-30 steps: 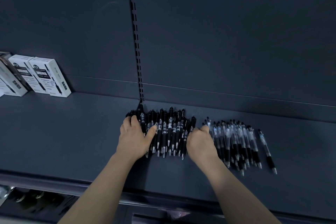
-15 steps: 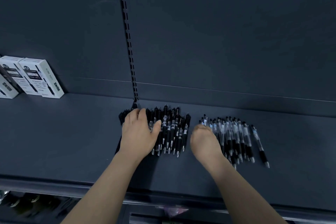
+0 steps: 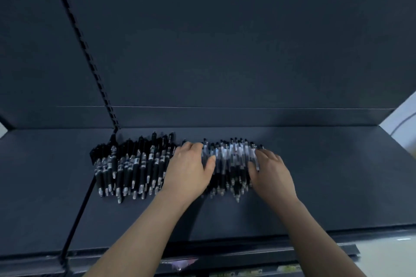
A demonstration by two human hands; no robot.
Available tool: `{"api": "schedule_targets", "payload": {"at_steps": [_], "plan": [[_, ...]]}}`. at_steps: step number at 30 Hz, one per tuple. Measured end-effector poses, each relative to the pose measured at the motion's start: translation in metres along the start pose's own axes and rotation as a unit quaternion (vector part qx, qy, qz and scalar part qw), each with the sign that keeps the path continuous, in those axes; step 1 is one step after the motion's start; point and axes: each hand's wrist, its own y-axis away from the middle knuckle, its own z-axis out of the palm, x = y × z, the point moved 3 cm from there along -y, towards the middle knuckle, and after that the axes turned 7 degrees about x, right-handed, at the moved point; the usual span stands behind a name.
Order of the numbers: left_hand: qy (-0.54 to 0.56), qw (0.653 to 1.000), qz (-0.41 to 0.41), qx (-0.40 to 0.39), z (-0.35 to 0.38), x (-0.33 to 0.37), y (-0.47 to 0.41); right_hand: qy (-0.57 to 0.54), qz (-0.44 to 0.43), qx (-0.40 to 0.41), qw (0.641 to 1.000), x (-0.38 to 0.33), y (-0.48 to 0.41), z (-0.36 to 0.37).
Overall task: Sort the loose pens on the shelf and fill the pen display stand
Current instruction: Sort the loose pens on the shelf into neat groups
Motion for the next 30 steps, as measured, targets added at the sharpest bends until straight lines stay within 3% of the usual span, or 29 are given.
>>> {"api": "schedule_targets", "payload": {"at_steps": [6,16,22,30], "plan": [[-0.044,0.997,-0.043,-0.044,0.038,0.025,-0.009,-0.012,0.07,-0.045,0.996,0.036,-0.012,0.002],[-0.051,0.993,-0.107,-0.006,0.059,0.047,-0.02,-0.078,0.107,-0.088,0.987,0.035,-0.035,0.021],[-0.074,0.99,-0.117,-0.033,0.065,0.054,-0.022,-0.185,0.138,-0.142,0.963,0.037,-0.042,0.029],[-0.072,0.991,-0.106,-0.04,0.067,0.058,-0.02,-0.198,0.096,-0.16,0.962,0.045,-0.041,0.029]]}}
